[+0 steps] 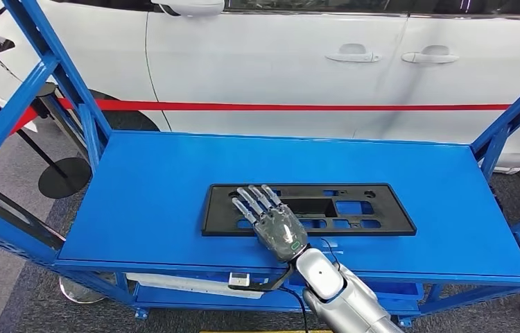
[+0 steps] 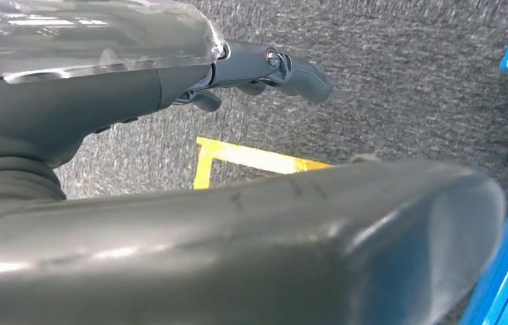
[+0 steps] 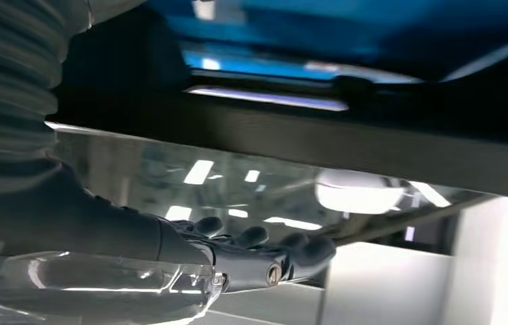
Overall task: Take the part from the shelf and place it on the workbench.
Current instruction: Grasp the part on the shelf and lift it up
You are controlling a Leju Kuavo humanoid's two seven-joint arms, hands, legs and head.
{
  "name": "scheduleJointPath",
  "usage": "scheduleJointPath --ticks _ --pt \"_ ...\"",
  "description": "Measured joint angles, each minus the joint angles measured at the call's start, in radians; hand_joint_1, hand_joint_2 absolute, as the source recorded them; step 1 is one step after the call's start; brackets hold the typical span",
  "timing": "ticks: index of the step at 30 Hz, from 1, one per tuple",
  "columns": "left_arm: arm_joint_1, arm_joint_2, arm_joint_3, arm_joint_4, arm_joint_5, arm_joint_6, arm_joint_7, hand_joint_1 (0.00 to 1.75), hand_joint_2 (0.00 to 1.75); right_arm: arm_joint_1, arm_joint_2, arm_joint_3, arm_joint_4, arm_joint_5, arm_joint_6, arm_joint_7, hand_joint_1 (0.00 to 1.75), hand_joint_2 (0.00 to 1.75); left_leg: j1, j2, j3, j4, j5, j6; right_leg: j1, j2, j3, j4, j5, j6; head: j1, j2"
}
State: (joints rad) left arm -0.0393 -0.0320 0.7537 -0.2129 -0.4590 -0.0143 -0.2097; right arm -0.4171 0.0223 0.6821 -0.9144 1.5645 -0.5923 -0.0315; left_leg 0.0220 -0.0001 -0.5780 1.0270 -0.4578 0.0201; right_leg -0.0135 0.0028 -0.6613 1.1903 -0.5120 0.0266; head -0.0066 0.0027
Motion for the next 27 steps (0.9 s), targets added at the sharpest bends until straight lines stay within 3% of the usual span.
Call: scheduleJointPath --ticks 2,3,5,7,8,10,12,13,14,16,18,23,25,27 --pt "-0.001 -0.001 0.003 0.0 -0.004 0.0 -0.001 0.0 0.0 -0.017 0.004 -0.017 0.028 0.002 -0.002 0.032 0.0 1.75 -0.002 -0.001 0.002 0.0 -0.001 -0.006 0.004 -0.001 0.062 -0.128 0.046 -0.009 0.0 0.0" --pt "-0.001 -0.001 0.006 0.0 -0.007 0.0 -0.002 0.0 0.0 -0.024 0.006 -0.026 0.041 0.003 -0.003 0.048 0.07 1.75 -0.003 -0.001 0.002 -0.001 -0.001 -0.011 0.007 -0.002 0.075 -0.158 0.052 -0.013 -0.001 0.0" --pt "-0.001 -0.001 0.011 0.0 -0.011 0.0 -0.004 0.0 0.0 -0.035 0.009 -0.047 0.065 0.003 -0.003 0.078 0.75 1.75 -0.004 -0.001 0.004 -0.007 0.001 -0.024 0.012 0.0 0.077 -0.169 0.052 -0.021 -0.001 0.0" --pt "-0.001 -0.001 0.017 0.0 -0.013 0.0 -0.006 0.0 0.0 -0.042 0.011 -0.068 0.084 0.003 -0.003 0.098 1.39 1.75 -0.003 -0.001 0.004 0.0 -0.008 -0.033 0.007 -0.001 0.083 -0.181 0.058 -0.033 -0.002 0.0" --pt "-0.001 -0.001 0.019 0.0 -0.015 0.0 -0.007 0.0 0.0 -0.044 0.012 -0.078 0.092 0.003 -0.003 0.104 1.46 1.75 -0.003 -0.001 -0.007 0.026 -0.026 -0.036 0.004 -0.002 0.086 -0.187 0.062 -0.04 -0.003 0.0" --pt "0.0 -0.001 0.023 0.0 -0.019 -0.001 -0.009 0.0 0.0 -0.046 0.013 -0.095 0.111 0.004 -0.003 0.111 1.59 1.75 -0.003 -0.001 -0.058 0.14 -0.091 -0.038 0.004 -0.004 0.087 -0.192 0.064 -0.048 -0.004 0.0" --pt "0.002 -0.001 0.025 0.0 -0.022 -0.002 -0.009 0.0 0.0 -0.046 0.015 -0.108 0.128 0.005 -0.003 0.114 1.64 1.75 -0.002 -0.001 -0.111 0.256 -0.135 -0.042 0.007 -0.004 0.085 -0.19 0.064 -0.049 -0.004 0.0" --pt "0.003 -0.001 0.026 0.0 -0.023 -0.002 -0.009 0.0 0.0 -0.046 0.015 -0.114 0.135 0.005 -0.003 0.114 1.64 1.75 -0.002 -0.001 -0.118 0.269 -0.13 -0.042 0.008 -0.003 0.085 -0.189 0.063 -0.05 -0.005 0.0" --pt "0.003 -0.001 0.027 0.0 -0.023 -0.003 -0.01 0.0 0.0 -0.046 0.015 -0.119 0.141 0.006 -0.003 0.115 1.64 1.75 -0.002 -0.001 -0.104 0.24 -0.104 -0.042 0.008 -0.003 0.085 -0.186 0.062 -0.049 -0.005 0.0" --pt "0.002 0.0 0.028 0.0 -0.025 -0.004 -0.011 0.0 0.0 -0.046 0.016 -0.128 0.152 0.006 -0.004 0.115 1.66 1.75 -0.001 -0.001 -0.041 0.11 -0.039 -0.04 0.009 -0.001 0.084 -0.177 0.056 -0.044 -0.004 0.0" --pt "0.001 0.0 0.031 0.0 -0.026 -0.005 -0.012 0.0 0.0 -0.047 0.018 -0.136 0.16 0.006 -0.004 0.116 1.69 1.75 -0.003 -0.003 -0.001 0.021 -0.011 -0.033 0.012 0.002 0.078 -0.164 0.05 -0.035 -0.004 0.0" --pt "0.001 -0.001 0.035 0.0 -0.027 -0.006 -0.013 0.0 0.0 -0.052 0.02 -0.15 0.171 0.006 -0.004 0.117 1.74 1.75 -0.004 -0.002 0.002 0.003 -0.004 -0.008 0.01 0.004 0.071 -0.154 0.044 -0.014 -0.003 0.0" --pt "-0.001 -0.001 0.035 0.0 -0.03 -0.012 -0.015 0.0 0.0 -0.057 0.02 -0.154 0.175 0.005 -0.002 0.114 1.74 1.75 -0.002 0.0 0.001 0.0 0.0 0.0 0.007 0.003 0.041 -0.088 0.0 -0.006 0.001 0.0" --pt "-0.003 0.0 0.036 0.0 -0.032 -0.022 -0.026 0.0 0.0 -0.061 0.02 -0.16 0.179 0.002 0.001 0.107 1.74 1.75 -0.002 0.001 -0.003 0.0 0.001 0.004 0.004 0.002 -0.02 0.041 -0.062 0.003 0.003 0.0"
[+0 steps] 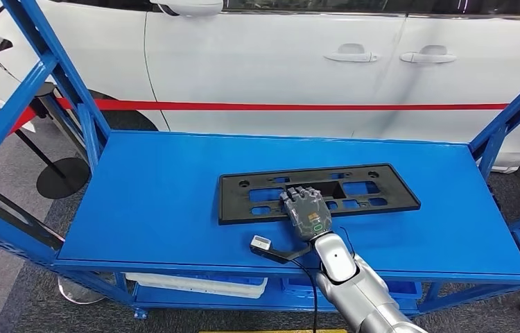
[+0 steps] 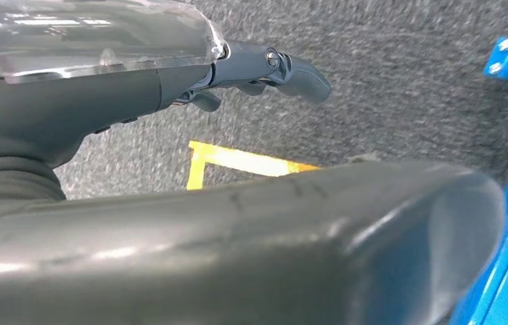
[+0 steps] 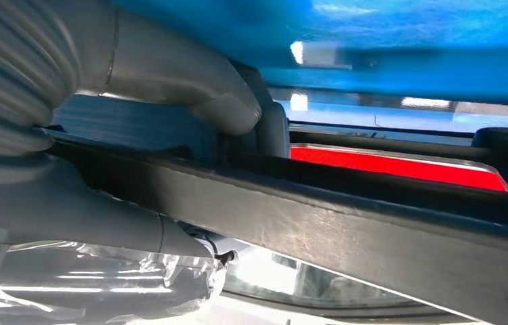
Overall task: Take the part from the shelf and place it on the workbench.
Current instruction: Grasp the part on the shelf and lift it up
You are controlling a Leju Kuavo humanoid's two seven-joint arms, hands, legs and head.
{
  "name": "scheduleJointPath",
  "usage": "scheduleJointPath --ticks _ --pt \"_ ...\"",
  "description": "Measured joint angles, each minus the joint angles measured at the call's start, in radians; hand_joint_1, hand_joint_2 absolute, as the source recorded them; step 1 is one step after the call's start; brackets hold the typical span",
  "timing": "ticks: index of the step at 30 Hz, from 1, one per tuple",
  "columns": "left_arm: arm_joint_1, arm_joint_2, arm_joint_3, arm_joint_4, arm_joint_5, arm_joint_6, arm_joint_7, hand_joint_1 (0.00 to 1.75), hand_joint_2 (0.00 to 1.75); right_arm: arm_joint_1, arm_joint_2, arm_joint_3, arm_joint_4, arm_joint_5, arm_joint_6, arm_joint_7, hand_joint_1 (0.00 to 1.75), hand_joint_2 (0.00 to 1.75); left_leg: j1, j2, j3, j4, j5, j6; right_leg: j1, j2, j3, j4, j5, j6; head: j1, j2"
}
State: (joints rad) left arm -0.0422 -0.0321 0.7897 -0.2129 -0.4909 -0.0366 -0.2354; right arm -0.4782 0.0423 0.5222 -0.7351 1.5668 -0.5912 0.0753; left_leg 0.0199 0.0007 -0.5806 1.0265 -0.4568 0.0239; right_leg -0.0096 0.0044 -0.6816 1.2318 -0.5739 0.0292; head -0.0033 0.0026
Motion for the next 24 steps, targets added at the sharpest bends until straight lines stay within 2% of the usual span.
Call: scheduleJointPath --ticks 2,3,6,7,8,9,11,12,13,15,16,17,18,19,21,22,24 --pt "0.0 0.001 0.0 0.0 -0.001 -0.007 -0.011 0.0 0.0 -0.001 0.0 -0.004 0.003 -0.002 0.002 -0.004 1.73 1.75 0.0 0.0 -0.001 0.0 0.0 0.0 -0.002 0.0 -0.042 0.088 -0.03 0.003 0.0 0.0" --pt "0.0 0.001 0.0 0.0 -0.001 -0.009 -0.014 0.0 0.0 -0.001 0.0 -0.004 0.003 -0.002 0.003 -0.005 1.73 1.75 0.0 0.0 -0.002 0.0 0.0 0.0 -0.002 0.0 -0.05 0.102 -0.033 0.004 0.0 0.0" --pt "0.0 0.001 0.001 0.0 -0.001 -0.009 -0.016 0.0 0.0 -0.001 0.0 -0.005 0.003 -0.002 0.003 -0.005 1.73 1.75 0.0 0.0 -0.002 0.0 0.0 0.0 -0.002 0.0 -0.051 0.104 -0.033 0.004 0.0 0.0" --pt "0.0 0.001 0.001 0.0 -0.001 -0.012 -0.02 0.0 0.0 -0.001 0.0 -0.006 0.003 -0.003 0.003 -0.006 1.73 1.75 0.0 0.0 -0.001 0.0 0.0 0.0 -0.003 0.0 -0.049 0.099 -0.024 0.004 0.0 0.0" --pt "0.0 0.001 0.002 0.0 -0.001 -0.015 -0.03 0.0 0.0 -0.001 0.0 -0.007 0.003 -0.003 0.002 -0.008 1.74 1.75 0.0 -0.001 0.001 0.0 0.0 0.0 -0.003 0.0 -0.031 0.062 0.003 0.002 0.0 0.0" --pt "0.0 0.001 0.004 0.0 -0.001 -0.018 -0.041 0.0 0.0 -0.004 0.0 -0.01 0.003 -0.006 0.001 -0.012 1.74 1.75 -0.002 -0.002 0.002 0.0 -0.001 -0.004 -0.001 -0.001 0.005 -0.016 0.04 -0.004 0.0 0.0" --pt "0.0 0.003 0.01 0.0 -0.005 -0.013 -0.06 0.0 0.0 -0.009 0.002 -0.019 0.004 -0.019 -0.006 -0.024 1.75 1.75 -0.004 -0.005 0.007 -0.001 -0.006 -0.023 0.001 -0.001 0.081 -0.18 0.112 -0.026 -0.001 0.0" --pt "0.0 0.004 0.012 0.0 -0.007 -0.007 -0.063 0.0 0.0 -0.012 0.004 -0.023 0.004 -0.03 -0.011 -0.033 1.75 1.75 -0.005 -0.005 0.002 0.013 -0.019 -0.032 0.001 -0.002 0.103 -0.229 0.126 -0.038 -0.002 0.0" --pt "0.0 0.005 0.014 0.0 -0.01 -0.003 -0.064 0.0 0.0 -0.013 0.007 -0.027 0.004 -0.046 -0.015 -0.045 1.75 1.75 -0.005 -0.005 -0.011 0.044 -0.041 -0.038 -0.001 -0.003 0.107 -0.237 0.13 -0.046 -0.004 0.0" --pt "0.0 0.006 0.017 0.0 -0.012 -0.008 -0.07 0.0 0.0 -0.012 0.011 -0.035 0.002 -0.102 -0.014 -0.089 1.75 1.75 -0.003 -0.004 -0.068 0.171 -0.107 -0.041 0.001 -0.004 0.108 -0.24 0.13 -0.052 -0.006 0.0" --pt "0.001 0.006 0.02 0.0 -0.011 -0.014 -0.075 0.0 0.0 -0.01 0.013 -0.04 -0.002 -0.146 -0.007 -0.125 1.75 1.75 -0.003 -0.004 -0.097 0.232 -0.13 -0.043 0.002 -0.004 0.108 -0.238 0.13 -0.054 -0.006 0.0" --pt "0.002 0.007 0.024 0.0 -0.008 -0.024 -0.083 0.0 0.0 -0.007 0.014 -0.045 -0.009 -0.197 0.004 -0.167 1.75 1.75 -0.002 -0.004 -0.114 0.268 -0.137 -0.045 0.003 -0.003 0.108 -0.237 0.129 -0.054 -0.006 0.0" --pt "0.003 0.008 0.029 0.0 -0.003 -0.037 -0.093 0.0 0.0 -0.004 0.014 -0.05 -0.022 -0.26 0.017 -0.22 1.75 1.75 -0.001 -0.004 -0.112 0.262 -0.122 -0.047 0.003 -0.002 0.108 -0.234 0.127 -0.054 -0.006 0.0" --pt "0.004 0.009 0.034 0.0 0.005 -0.052 -0.105 0.0 0.0 0.001 0.014 -0.055 -0.04 -0.328 0.028 -0.278 1.75 1.75 0.0 -0.004 -0.091 0.218 -0.09 -0.047 0.003 0.0 0.108 -0.23 0.125 -0.052 -0.007 0.0" --pt "0.003 0.011 0.048 0.0 0.025 -0.089 -0.14 0.0 0.0 0.013 0.014 -0.061 -0.097 -0.485 0.044 -0.409 1.75 1.75 0.002 -0.003 -0.029 0.085 -0.028 -0.047 0.005 0.006 0.105 -0.216 0.116 -0.044 -0.007 0.0" --pt "0.003 0.012 0.057 0.0 0.034 -0.108 -0.16 0.0 0.0 0.022 0.014 -0.064 -0.135 -0.569 0.05 -0.475 1.75 1.75 0.003 -0.004 -0.008 0.04 -0.014 -0.043 0.007 0.008 0.102 -0.208 0.112 -0.039 -0.007 0.0" --pt "0.003 0.012 0.075 0.0 0.048 -0.137 -0.194 0.0 0.0 0.043 0.011 -0.067 -0.228 -0.731 0.069 -0.592 1.75 1.75 0.0 -0.006 0.002 0.015 -0.016 -0.034 0.012 0.012 0.097 -0.2 0.109 -0.031 -0.007 0.0"
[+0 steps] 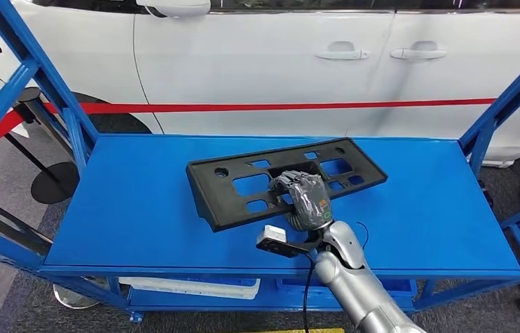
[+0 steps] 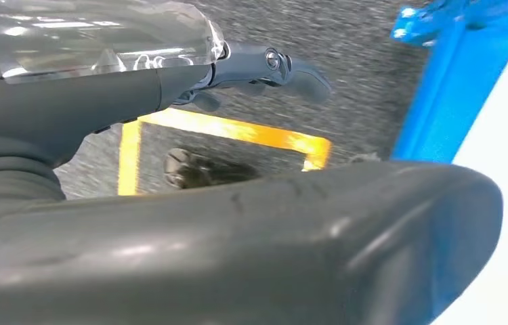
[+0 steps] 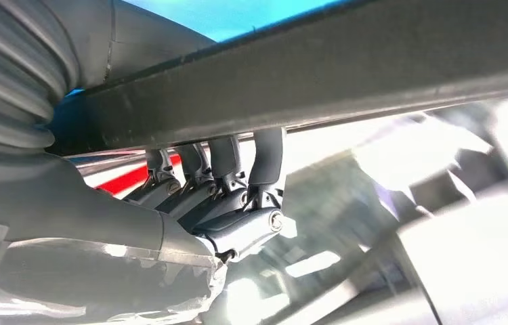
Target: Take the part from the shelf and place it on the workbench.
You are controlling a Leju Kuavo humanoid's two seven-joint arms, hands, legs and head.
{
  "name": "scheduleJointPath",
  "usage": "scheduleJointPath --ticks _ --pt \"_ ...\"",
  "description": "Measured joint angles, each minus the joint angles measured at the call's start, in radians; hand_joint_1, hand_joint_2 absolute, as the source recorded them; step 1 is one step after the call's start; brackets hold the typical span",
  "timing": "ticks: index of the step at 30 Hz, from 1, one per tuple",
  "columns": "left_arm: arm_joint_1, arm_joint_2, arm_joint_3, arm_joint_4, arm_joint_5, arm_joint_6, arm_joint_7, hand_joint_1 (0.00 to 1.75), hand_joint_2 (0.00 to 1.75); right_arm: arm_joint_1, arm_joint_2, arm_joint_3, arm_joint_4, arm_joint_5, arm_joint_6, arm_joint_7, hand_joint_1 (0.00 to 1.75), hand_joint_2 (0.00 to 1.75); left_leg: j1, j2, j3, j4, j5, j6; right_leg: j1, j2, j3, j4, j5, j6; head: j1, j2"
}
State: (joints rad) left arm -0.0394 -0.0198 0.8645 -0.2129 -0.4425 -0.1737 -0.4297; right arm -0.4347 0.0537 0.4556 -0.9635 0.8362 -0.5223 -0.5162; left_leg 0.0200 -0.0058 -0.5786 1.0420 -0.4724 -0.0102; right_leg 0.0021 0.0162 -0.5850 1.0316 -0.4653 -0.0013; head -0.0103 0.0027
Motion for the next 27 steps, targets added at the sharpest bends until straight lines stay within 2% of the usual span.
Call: scheduleJointPath --ticks 2,4,5,7,8,9,10,12,13,14,16,17,19,20,22,23,24,25,27 --pt "0.001 0.0 0.016 0.0 0.004 -0.012 -0.024 0.0 0.0 0.028 -0.007 -0.001 -0.107 -0.175 0.032 -0.089 1.75 1.75 0.001 -0.001 0.0 -0.002 0.004 0.012 -0.002 0.0 0.0 0.003 -0.003 0.007 0.0 0.0" --pt "0.002 0.0 0.028 0.0 0.003 -0.013 -0.038 0.0 0.0 0.052 -0.021 0.006 -0.227 -0.368 0.068 -0.152 1.75 1.75 0.003 0.0 0.0 -0.006 0.008 0.024 -0.006 -0.005 -0.02 0.049 -0.038 0.017 0.003 0.0" --pt "0.002 0.0 0.034 0.0 0.003 -0.013 -0.042 0.0 0.0 0.059 -0.031 0.013 -0.289 -0.455 0.084 -0.168 1.75 1.75 0.003 0.001 -0.001 -0.007 0.009 0.027 -0.007 -0.008 -0.044 0.102 -0.07 0.022 0.005 0.0" --pt "0.002 0.001 0.043 0.0 0.003 -0.012 -0.046 0.0 0.0 0.07 -0.048 0.033 -0.399 -0.586 0.122 -0.177 1.75 1.75 0.002 0.003 -0.003 -0.007 0.009 0.03 -0.008 -0.01 -0.112 0.242 -0.135 0.028 0.007 0.0" --pt "0.002 0.002 0.046 0.0 0.003 -0.011 -0.048 0.0 0.0 0.079 -0.056 0.042 -0.454 -0.643 0.154 -0.178 1.75 1.75 0.001 0.003 -0.004 -0.007 0.009 0.031 -0.008 -0.011 -0.136 0.289 -0.146 0.028 0.007 0.0" --pt "0.001 0.002 0.05 0.0 0.002 -0.008 -0.049 0.0 0.0 0.089 -0.061 0.049 -0.512 -0.701 0.205 -0.178 1.75 1.75 0.001 0.002 -0.003 -0.007 0.009 0.031 -0.008 -0.011 -0.142 0.299 -0.137 0.026 0.007 0.0" --pt "0.0 0.002 0.054 0.0 0.002 -0.005 -0.051 0.0 0.0 0.097 -0.063 0.053 -0.57 -0.764 0.276 -0.179 1.75 1.75 0.001 0.001 -0.002 -0.007 0.008 0.031 -0.008 -0.011 -0.126 0.263 -0.107 0.023 0.007 0.0" --pt "-0.002 0.0 0.061 0.0 0.0 -0.001 -0.051 0.0 0.0 0.107 -0.06 0.053 -0.677 -0.902 0.465 -0.182 1.75 1.75 0.0 0.0 0.002 -0.007 0.005 0.028 -0.006 -0.011 -0.057 0.117 -0.029 0.012 0.007 0.0" --pt "-0.003 -0.001 0.063 0.0 -0.003 -0.001 -0.051 0.0 0.0 0.11 -0.058 0.051 -0.713 -0.966 0.56 -0.184 1.75 1.75 -0.001 -0.001 0.003 -0.007 0.004 0.025 -0.003 -0.01 -0.027 0.053 -0.006 0.007 0.007 0.0" --pt "-0.004 -0.002 0.065 0.0 -0.005 -0.001 -0.051 0.0 0.0 0.113 -0.054 0.049 -0.739 -1.028 0.649 -0.183 1.75 1.75 -0.002 -0.002 0.002 -0.008 0.004 0.022 0.0 -0.01 -0.01 0.013 0.004 0.003 0.006 0.0" --pt "-0.006 -0.004 0.068 0.0 -0.01 -0.002 -0.05 0.0 0.0 0.119 -0.051 0.052 -0.761 -1.142 0.797 -0.166 1.75 1.75 -0.003 -0.002 0.002 -0.012 0.005 0.011 0.005 -0.009 -0.005 -0.005 0.002 -0.001 0.006 0.0" --pt "-0.006 -0.005 0.069 0.0 -0.013 -0.003 -0.048 0.0 0.0 0.12 -0.05 0.055 -0.765 -1.196 0.862 -0.146 1.75 1.75 -0.003 -0.002 0.002 -0.013 0.003 0.006 0.001 -0.009 -0.004 -0.009 0.004 -0.005 0.006 0.0" --pt "-0.008 -0.006 0.071 0.0 -0.018 -0.003 -0.041 0.0 0.0 0.112 -0.051 0.065 -0.764 -1.271 0.957 -0.102 1.75 1.75 -0.004 -0.001 -0.008 0.015 -0.019 -0.002 -0.005 -0.011 0.002 -0.021 0.01 -0.015 0.005 0.0" --pt "-0.01 -0.006 0.072 0.0 -0.021 -0.002 -0.037 0.0 0.0 0.106 -0.051 0.072 -0.763 -1.292 0.992 -0.083 1.75 1.75 -0.004 0.0 -0.027 0.059 -0.046 -0.005 -0.007 -0.013 0.005 -0.025 0.012 -0.02 0.004 0.0" --pt "-0.012 -0.007 0.073 0.0 -0.026 -0.001 -0.029 0.0 0.0 0.098 -0.051 0.087 -0.757 -1.307 1.035 -0.055 1.75 1.75 -0.003 0.0 -0.086 0.189 -0.109 -0.009 -0.005 -0.015 0.006 -0.025 0.011 -0.025 0.002 0.0" --pt "-0.012 -0.007 0.073 0.0 -0.027 -0.001 -0.027 0.0 0.0 0.097 -0.051 0.096 -0.754 -1.309 1.047 -0.047 1.75 1.75 -0.003 0.0 -0.11 0.24 -0.125 -0.01 -0.003 -0.016 0.006 -0.024 0.011 -0.025 0.002 0.0" --pt "-0.012 -0.007 0.073 0.0 -0.027 0.0 -0.024 0.0 0.0 0.097 -0.051 0.103 -0.752 -1.309 1.055 -0.041 1.75 1.75 -0.002 0.0 -0.119 0.259 -0.122 -0.012 -0.003 -0.016 0.005 -0.021 0.011 -0.026 0.002 0.0" --pt "-0.012 -0.007 0.074 0.0 -0.028 0.001 -0.021 0.0 0.0 0.097 -0.051 0.11 -0.749 -1.308 1.063 -0.034 1.75 1.75 -0.002 0.0 -0.109 0.238 -0.101 -0.012 -0.003 -0.016 0.005 -0.018 0.01 -0.025 0.002 0.0" --pt "-0.014 -0.007 0.075 0.0 -0.032 0.006 -0.015 0.0 0.0 0.097 -0.051 0.121 -0.746 -1.296 1.08 -0.016 1.75 1.75 -0.002 0.0 -0.047 0.112 -0.036 -0.008 -0.003 -0.016 0.003 -0.007 0.005 -0.022 0.002 0.0"
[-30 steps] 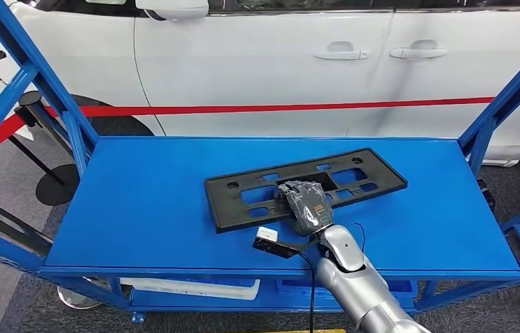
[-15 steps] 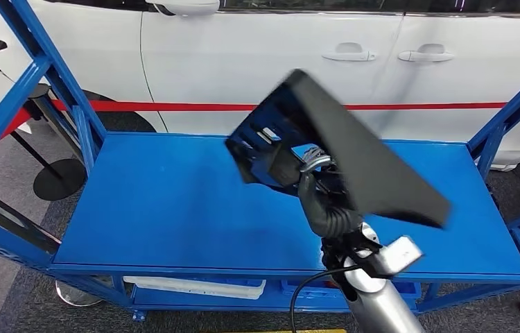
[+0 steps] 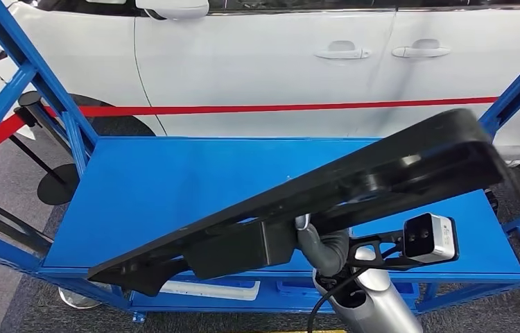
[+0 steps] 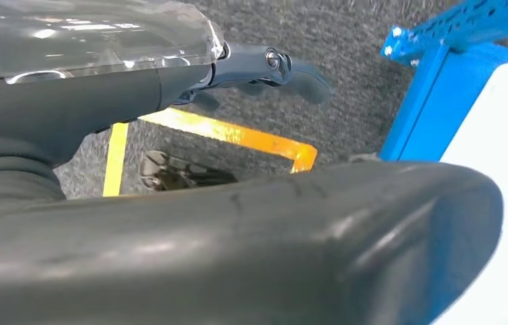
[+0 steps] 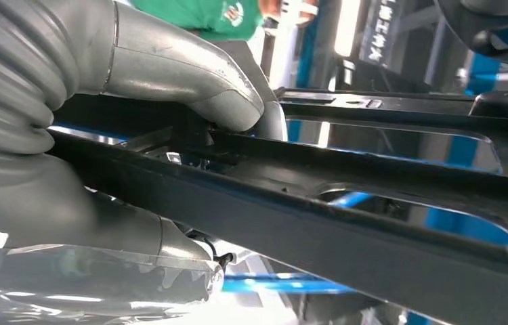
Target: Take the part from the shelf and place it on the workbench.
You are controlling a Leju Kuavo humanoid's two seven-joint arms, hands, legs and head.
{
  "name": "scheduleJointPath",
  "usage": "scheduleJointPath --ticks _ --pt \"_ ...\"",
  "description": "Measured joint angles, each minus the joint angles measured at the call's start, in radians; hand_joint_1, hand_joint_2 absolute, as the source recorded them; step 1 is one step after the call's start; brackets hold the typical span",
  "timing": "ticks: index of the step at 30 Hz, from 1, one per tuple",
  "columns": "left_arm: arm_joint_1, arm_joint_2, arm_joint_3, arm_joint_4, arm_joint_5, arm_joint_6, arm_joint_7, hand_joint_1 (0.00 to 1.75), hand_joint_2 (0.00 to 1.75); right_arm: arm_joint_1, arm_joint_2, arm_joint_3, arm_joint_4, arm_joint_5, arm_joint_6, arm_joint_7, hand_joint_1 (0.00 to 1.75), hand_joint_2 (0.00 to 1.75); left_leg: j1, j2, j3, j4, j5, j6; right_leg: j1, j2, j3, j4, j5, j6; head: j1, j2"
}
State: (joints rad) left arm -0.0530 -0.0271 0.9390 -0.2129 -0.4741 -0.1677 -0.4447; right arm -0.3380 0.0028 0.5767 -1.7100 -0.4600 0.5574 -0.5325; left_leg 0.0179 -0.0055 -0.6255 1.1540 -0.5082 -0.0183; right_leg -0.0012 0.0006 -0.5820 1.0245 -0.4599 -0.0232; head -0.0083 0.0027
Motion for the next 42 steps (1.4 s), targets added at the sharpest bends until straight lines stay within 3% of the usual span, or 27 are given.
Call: scheduleJointPath --ticks 2,6,8,11,13,15,17,19,22,24,26,27,28,29,31,33,34,35,37,39,42 --pt "-0.002 0.0 0.0 0.0 -0.009 0.007 0.009 0.0 0.0 -0.001 0.0 0.014 0.006 0.024 0.01 0.016 1.75 1.75 -0.002 -0.002 0.044 -0.096 0.034 0.007 0.003 0.002 -0.007 0.013 -0.004 0.007 0.0 0.0" --pt "-0.005 -0.002 0.0 0.0 -0.03 0.01 0.023 0.0 0.0 0.0 0.0 0.034 0.017 0.098 -0.029 -0.002 1.75 1.75 -0.004 -0.003 0.041 -0.116 0.049 0.029 0.003 0.003 -0.016 0.019 -0.007 0.028 0.001 0.0" --pt "-0.006 -0.005 0.0 0.0 -0.038 0.011 0.028 0.0 0.0 0.005 -0.004 0.036 0.012 0.137 -0.061 -0.028 1.75 1.75 0.0 0.001 0.034 -0.123 0.061 0.044 -0.001 0.003 -0.036 0.075 -0.06 0.04 0.003 0.0" --pt "-0.006 -0.005 0.0 0.0 -0.045 0.012 0.031 0.0 0.0 0.016 -0.012 0.036 0.002 0.174 -0.085 -0.056 1.75 1.75 -0.001 0.003 0.017 -0.124 0.073 0.049 -0.006 0.003 -0.09 0.23 -0.163 0.053 0.005 0.0" --pt "-0.006 -0.005 0.0 0.0 -0.048 0.012 0.031 0.0 0.0 0.024 -0.017 0.036 0.001 0.182 -0.089 -0.062 1.75 1.75 -0.001 0.004 0.005 -0.123 0.082 0.048 -0.008 0.002 -0.098 0.279 -0.178 0.056 0.005 0.0" --pt "-0.006 -0.005 0.0 0.0 -0.051 0.012 0.034 0.0 0.0 0.03 -0.021 0.036 -0.002 0.188 -0.095 -0.069 1.75 1.75 -0.001 0.004 -0.008 -0.122 0.092 0.045 -0.009 0.002 -0.041 0.21 -0.137 0.053 0.005 0.0" --pt "-0.006 -0.005 0.0 0.0 -0.058 0.013 0.038 0.0 0.0 0.03 -0.022 0.036 -0.011 0.198 -0.101 -0.078 1.75 1.75 -0.002 0.003 -0.016 -0.122 0.102 0.039 -0.006 0.002 0.054 0.061 -0.09 0.043 0.005 0.0" --pt "-0.006 -0.006 0.0 0.0 -0.065 0.012 0.043 0.0 0.0 0.029 -0.022 0.036 -0.023 0.205 -0.107 -0.079 1.75 1.75 -0.001 0.002 -0.016 -0.126 0.114 0.028 0.002 0.002 0.1 -0.019 -0.072 0.034 0.005 0.0" --pt "-0.006 -0.005 0.0 0.0 -0.074 0.012 0.051 0.0 0.0 0.031 -0.022 0.036 -0.029 0.212 -0.096 -0.068 1.75 1.75 0.0 0.002 -0.018 -0.134 0.128 0.008 0.003 -0.001 0.093 -0.036 -0.051 0.02 0.007 0.0" --pt "-0.005 -0.004 0.0 0.0 -0.076 0.012 0.054 0.0 0.0 0.033 -0.022 0.036 -0.028 0.217 -0.077 -0.07 1.75 1.75 0.0 0.002 -0.034 -0.096 0.077 0.001 -0.002 -0.006 0.078 -0.046 -0.028 0.003 0.004 0.0" --pt "-0.005 -0.002 0.0 0.0 -0.078 0.012 0.055 0.0 0.0 0.036 -0.022 0.036 -0.024 0.218 -0.057 -0.078 1.75 1.75 0.002 0.002 -0.066 0.016 -0.021 -0.003 -0.001 -0.008 0.054 -0.046 -0.009 -0.006 0.002 0.0" --pt "-0.005 -0.002 0.0 0.0 -0.079 0.012 0.056 0.0 0.0 0.038 -0.023 0.036 -0.02 0.218 -0.049 -0.083 1.75 1.75 0.002 0.002 -0.079 0.079 -0.054 -0.006 0.0 -0.008 0.04 -0.042 -0.001 -0.007 0.002 0.0" --pt "-0.005 -0.002 -0.001 0.0 -0.08 0.013 0.059 0.0 0.0 0.041 -0.023 0.036 -0.015 0.219 -0.042 -0.086 1.75 1.75 0.002 0.002 -0.085 0.128 -0.069 -0.008 0.001 -0.009 0.025 -0.037 0.007 -0.006 0.002 0.0" --pt "-0.004 -0.001 -0.001 0.0 -0.08 0.015 0.063 0.0 0.0 0.042 -0.024 0.036 -0.01 0.218 -0.035 -0.089 1.75 1.75 0.002 0.002 -0.074 0.143 -0.059 -0.01 0.001 -0.009 0.009 -0.03 0.013 -0.005 0.002 0.0" --pt "-0.005 0.001 -0.001 0.0 -0.082 0.022 0.08 0.0 0.0 0.043 -0.024 0.036 -0.002 0.218 -0.025 -0.091 1.75 1.75 0.002 0.002 -0.003 0.068 -0.01 -0.01 -0.001 -0.009 -0.022 -0.01 0.022 0.0 0.002 0.0" --pt "-0.006 0.002 -0.001 0.0 -0.09 0.035 0.109 0.0 0.0 0.044 -0.024 0.036 0.002 0.219 -0.019 -0.09 1.75 1.75 0.0 0.001 0.085 -0.058 -0.002 -0.004 0.0 -0.009 -0.045 0.01 0.028 0.008 0.002 0.0" --pt "-0.005 0.002 -0.001 0.0 -0.095 0.043 0.126 0.0 0.0 0.045 -0.024 0.036 0.003 0.22 -0.019 -0.089 1.75 1.75 -0.002 0.0 0.108 -0.099 -0.01 0.001 0.002 -0.009 -0.052 0.017 0.032 0.013 0.002 0.0" --pt "-0.005 0.003 -0.001 0.0 -0.1 0.051 0.143 0.0 0.0 0.045 -0.024 0.036 0.004 0.22 -0.018 -0.089 1.75 1.75 -0.005 -0.001 0.114 -0.117 -0.018 0.006 0.003 -0.009 -0.055 0.02 0.037 0.019 0.002 0.0" --pt "-0.002 0.002 0.0 0.0 -0.108 0.071 0.179 0.0 0.0 0.048 -0.028 0.036 0.007 0.223 -0.019 -0.094 1.75 1.75 -0.003 0.001 0.102 -0.123 -0.007 0.02 0.002 -0.007 -0.06 0.022 0.045 0.032 0.001 0.0" --pt "-0.001 0.0 0.0 0.0 -0.112 0.089 0.21 0.0 0.0 0.054 -0.037 0.036 0.011 0.228 -0.019 -0.105 1.75 1.75 0.001 0.005 0.086 -0.127 0.014 0.038 -0.001 -0.003 -0.077 0.051 0.003 0.044 0.003 0.0" --pt "0.002 -0.001 0.004 0.0 -0.114 0.109 0.237 0.0 0.0 0.064 -0.048 0.034 0.017 0.237 -0.018 -0.12 1.75 1.75 0.001 0.008 0.047 -0.127 0.046 0.048 -0.006 -0.001 -0.121 0.214 -0.131 0.06 0.007 0.0"
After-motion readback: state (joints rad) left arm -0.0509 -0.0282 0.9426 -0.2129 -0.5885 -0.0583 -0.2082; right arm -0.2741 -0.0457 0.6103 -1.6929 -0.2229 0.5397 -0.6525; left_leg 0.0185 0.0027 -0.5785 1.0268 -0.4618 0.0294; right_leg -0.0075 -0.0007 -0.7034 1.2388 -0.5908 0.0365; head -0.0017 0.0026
